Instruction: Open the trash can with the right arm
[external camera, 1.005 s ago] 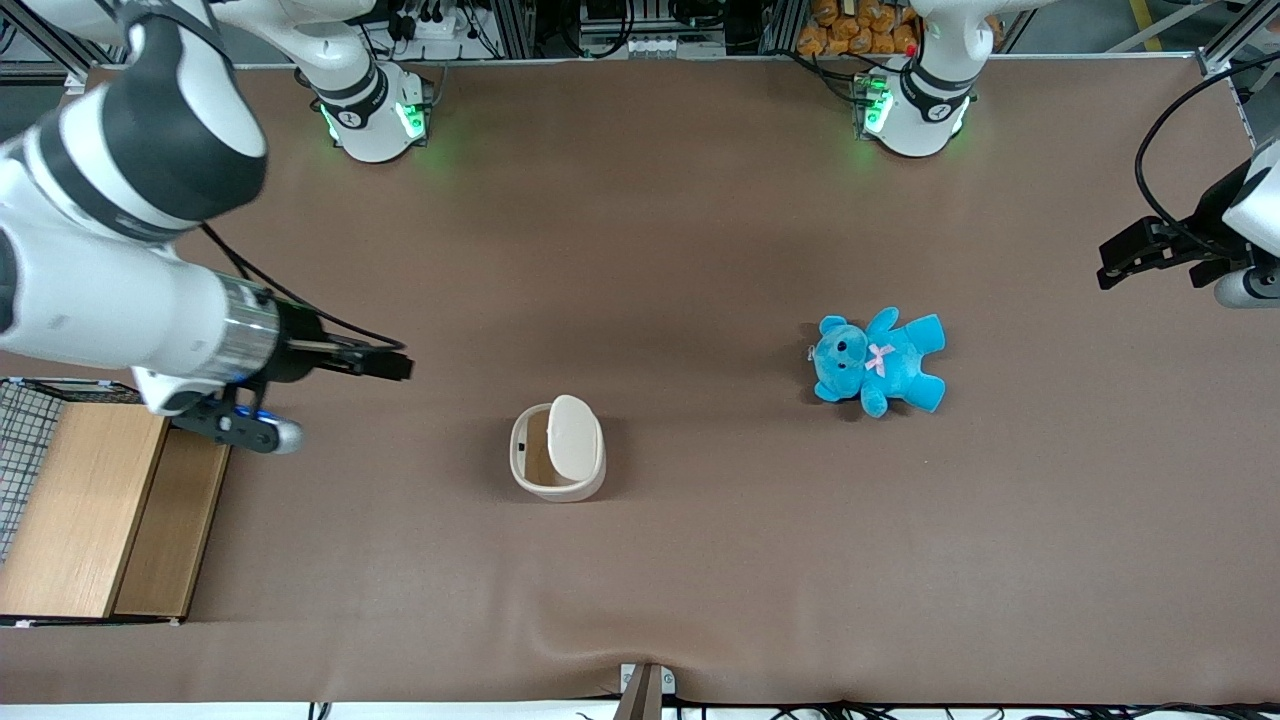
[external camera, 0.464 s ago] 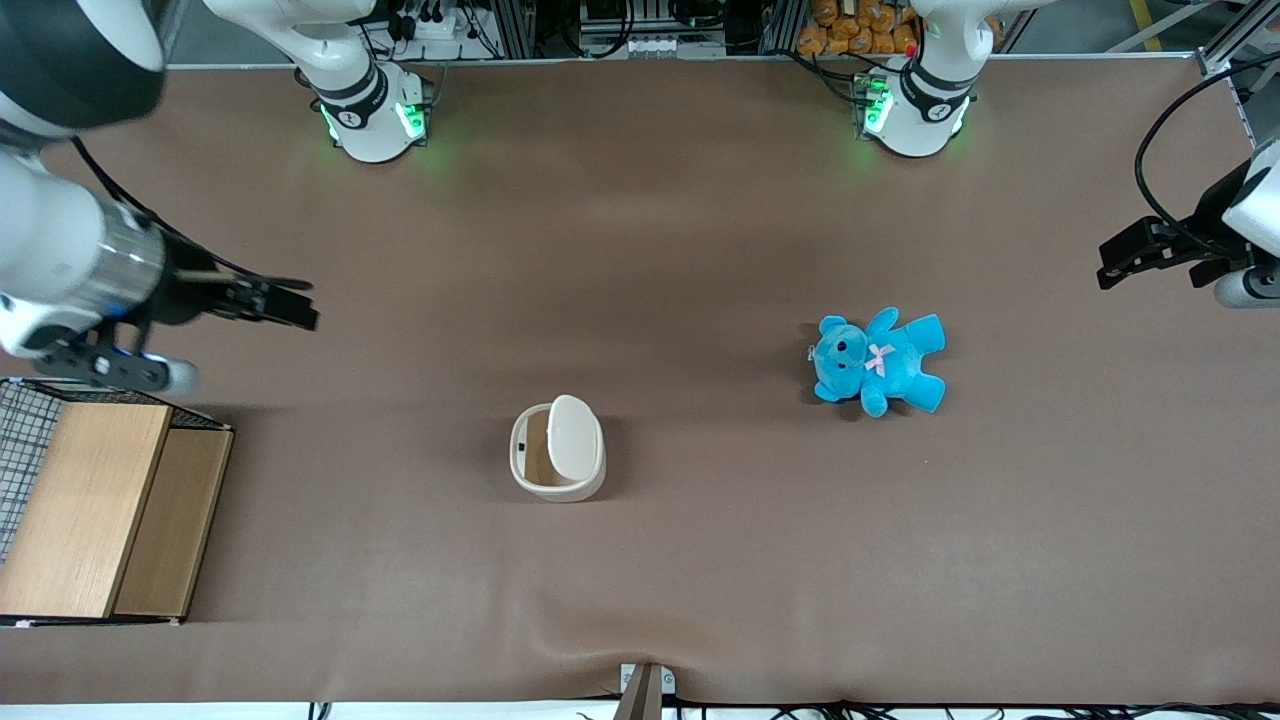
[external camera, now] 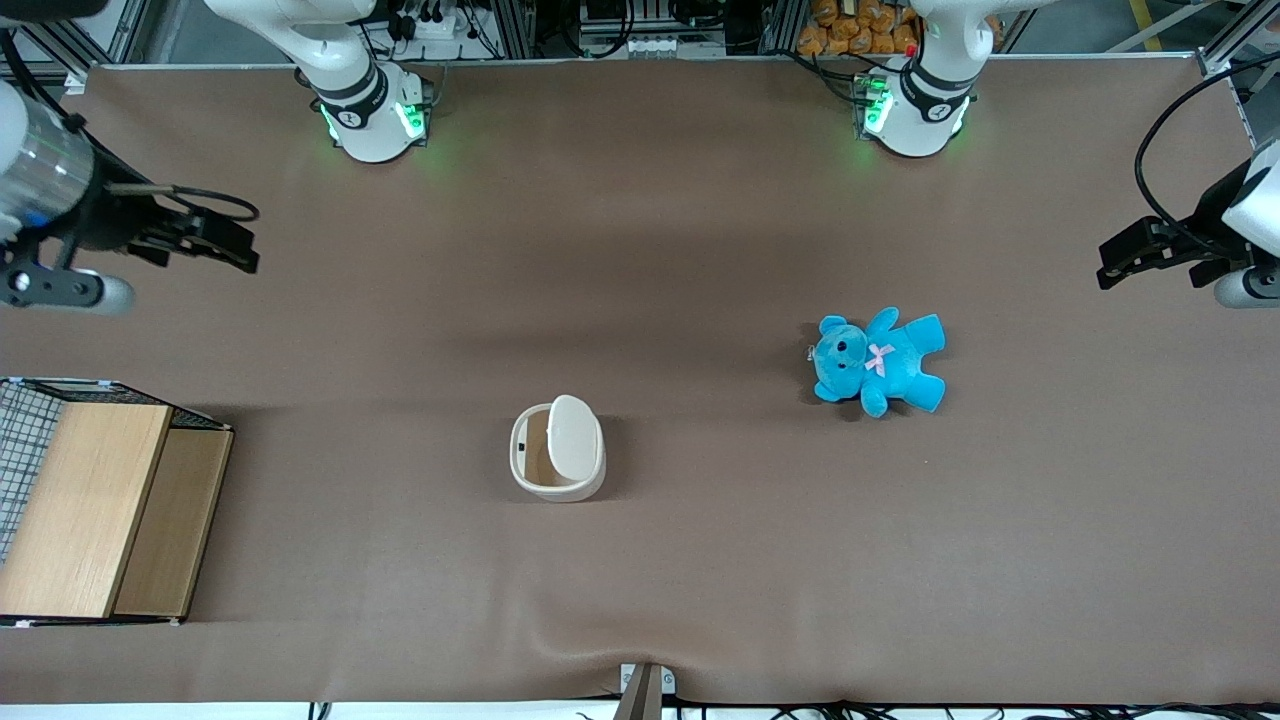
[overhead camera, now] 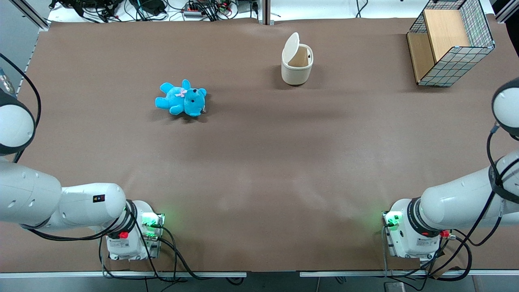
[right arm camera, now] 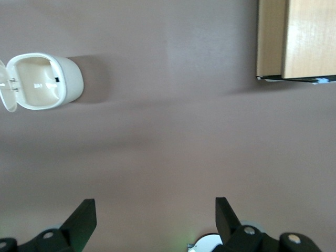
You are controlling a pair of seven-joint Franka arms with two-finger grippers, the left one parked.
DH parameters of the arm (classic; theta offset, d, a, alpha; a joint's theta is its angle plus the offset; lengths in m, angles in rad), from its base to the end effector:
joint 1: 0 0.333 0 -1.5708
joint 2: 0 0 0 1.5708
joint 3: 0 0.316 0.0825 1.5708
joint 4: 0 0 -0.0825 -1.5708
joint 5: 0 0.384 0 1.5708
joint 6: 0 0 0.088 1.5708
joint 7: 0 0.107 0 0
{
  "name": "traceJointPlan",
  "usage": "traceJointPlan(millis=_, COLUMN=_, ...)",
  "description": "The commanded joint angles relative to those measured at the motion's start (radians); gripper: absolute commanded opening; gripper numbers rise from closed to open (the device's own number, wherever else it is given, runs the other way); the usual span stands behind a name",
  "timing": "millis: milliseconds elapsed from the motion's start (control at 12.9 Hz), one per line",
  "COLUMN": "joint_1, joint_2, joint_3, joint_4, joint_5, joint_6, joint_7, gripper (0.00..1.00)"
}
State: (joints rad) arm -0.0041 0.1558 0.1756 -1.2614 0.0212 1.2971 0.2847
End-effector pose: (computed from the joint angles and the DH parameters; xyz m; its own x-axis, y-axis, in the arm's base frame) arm 0.5640 0.0903 0.6572 0.9862 -0.1072 -0.1260 -0.1098 -0.9939 -0.0132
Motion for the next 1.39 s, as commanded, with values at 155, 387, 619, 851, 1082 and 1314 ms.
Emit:
traceJointPlan(millis=155, joint_1=-0.014, joint_2=-0.199, joint_3=-0.086, joint_4=-0.257, joint_5=-0.001, joint_6=0.091, joint_7=-0.101, gripper=1.00)
traceJointPlan(millis=387, joint_1=-0.013, joint_2=-0.326, joint_3=-0.091, joint_4=-0.445, joint_5=0.000, joint_6=0.232, joint_7=-0.101, gripper=1.00)
traceJointPlan(millis=619, joint_1=-0.019, joint_2=-0.268, joint_3=-0.093, joint_4=-0.356, joint_5=-0.015, joint_6=0.241, joint_7=-0.104, gripper=1.00)
traceJointPlan(millis=851, joint_1=-0.020, joint_2=-0.228, joint_3=-0.094, joint_4=-0.322, joint_5=-0.018, joint_6=0.248, joint_7=-0.105, gripper=1.00)
traceJointPlan(millis=1082, joint_1=-0.033, joint_2=-0.194, joint_3=-0.094, joint_4=-0.273, joint_5=-0.023, joint_6=0.246, joint_7=-0.123, gripper=1.00)
traceJointPlan(millis=1314, joint_1=-0.034, joint_2=-0.183, joint_3=-0.111, joint_4=-0.270, joint_5=-0.018, joint_6=0.249, joint_7=-0.156, gripper=1.00)
